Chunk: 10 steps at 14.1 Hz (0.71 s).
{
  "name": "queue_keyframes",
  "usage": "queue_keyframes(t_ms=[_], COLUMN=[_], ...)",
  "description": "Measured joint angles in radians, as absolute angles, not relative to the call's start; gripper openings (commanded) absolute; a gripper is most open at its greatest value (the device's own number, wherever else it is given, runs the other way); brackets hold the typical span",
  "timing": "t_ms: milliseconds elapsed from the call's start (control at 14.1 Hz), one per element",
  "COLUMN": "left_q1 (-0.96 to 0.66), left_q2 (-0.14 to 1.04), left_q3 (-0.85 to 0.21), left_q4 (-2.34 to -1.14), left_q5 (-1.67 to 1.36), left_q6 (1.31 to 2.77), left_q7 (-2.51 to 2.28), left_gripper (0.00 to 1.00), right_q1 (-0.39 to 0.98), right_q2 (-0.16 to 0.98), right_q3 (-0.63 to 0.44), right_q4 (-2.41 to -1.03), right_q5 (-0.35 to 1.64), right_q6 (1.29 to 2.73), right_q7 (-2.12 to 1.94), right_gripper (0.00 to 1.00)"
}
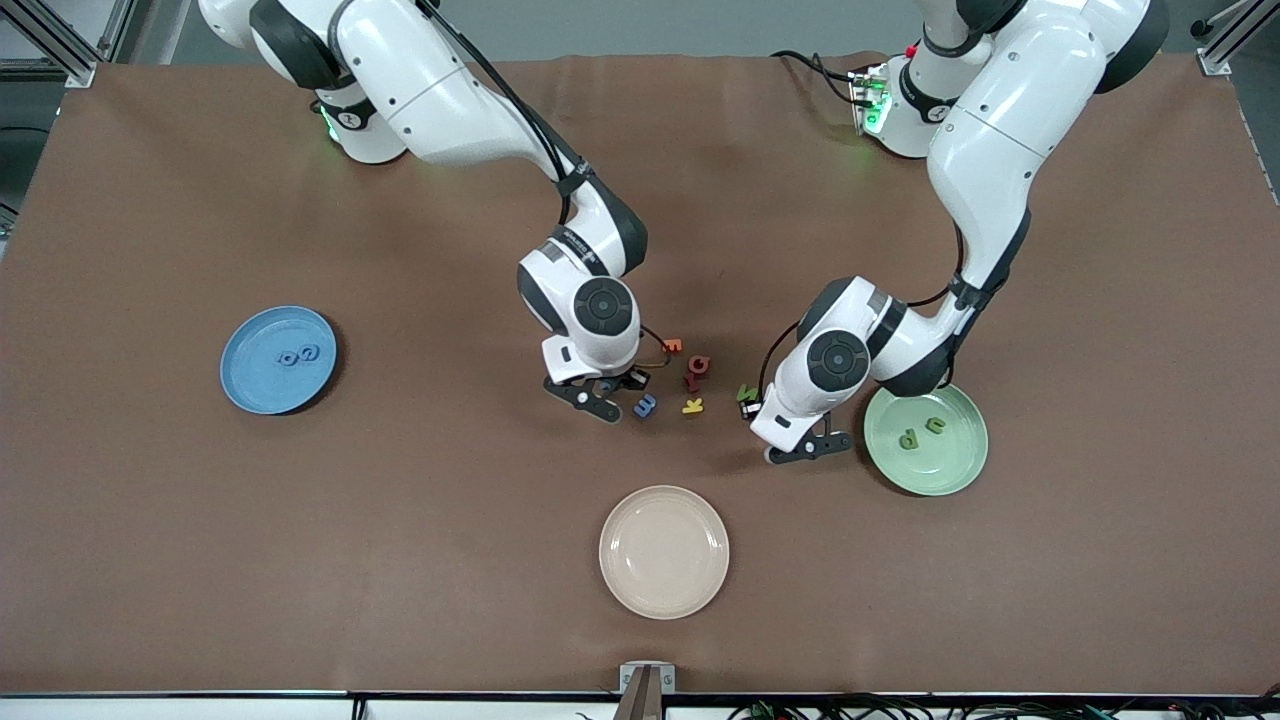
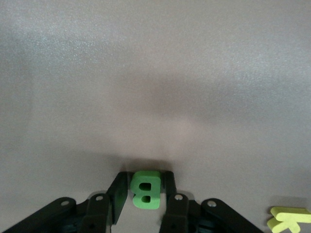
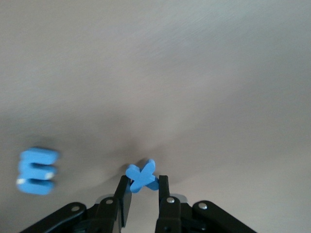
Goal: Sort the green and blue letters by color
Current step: 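Place B on the green plate while the right gripper places X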
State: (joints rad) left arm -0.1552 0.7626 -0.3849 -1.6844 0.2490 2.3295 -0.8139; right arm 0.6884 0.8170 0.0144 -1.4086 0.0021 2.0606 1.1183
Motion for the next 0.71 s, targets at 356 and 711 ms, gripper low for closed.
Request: queue_keyframes(t_ms=[356,711], left_q1=[-0.152,-0.116], left_q2=[0.761,0.749], left_q3=[-0.386,-0.384], left_q4=[-1.684,-1.674], left_q5=[0.249,0.251], left_q6=[2.325,2.314], left_q7=[-0.814,-0.789], left_gripper=[0.16,0.15], right_q1=[0.537,0.342], right_q2=[0.612,0.340], right_q3=[0.001,-0.002], right_q4=[-1.572,-1.941], right_q5=[-0.028,-0.056], right_q6=[1.913,1.996], right_q7=[0.779,0.427], right_gripper=[0.00,0.00])
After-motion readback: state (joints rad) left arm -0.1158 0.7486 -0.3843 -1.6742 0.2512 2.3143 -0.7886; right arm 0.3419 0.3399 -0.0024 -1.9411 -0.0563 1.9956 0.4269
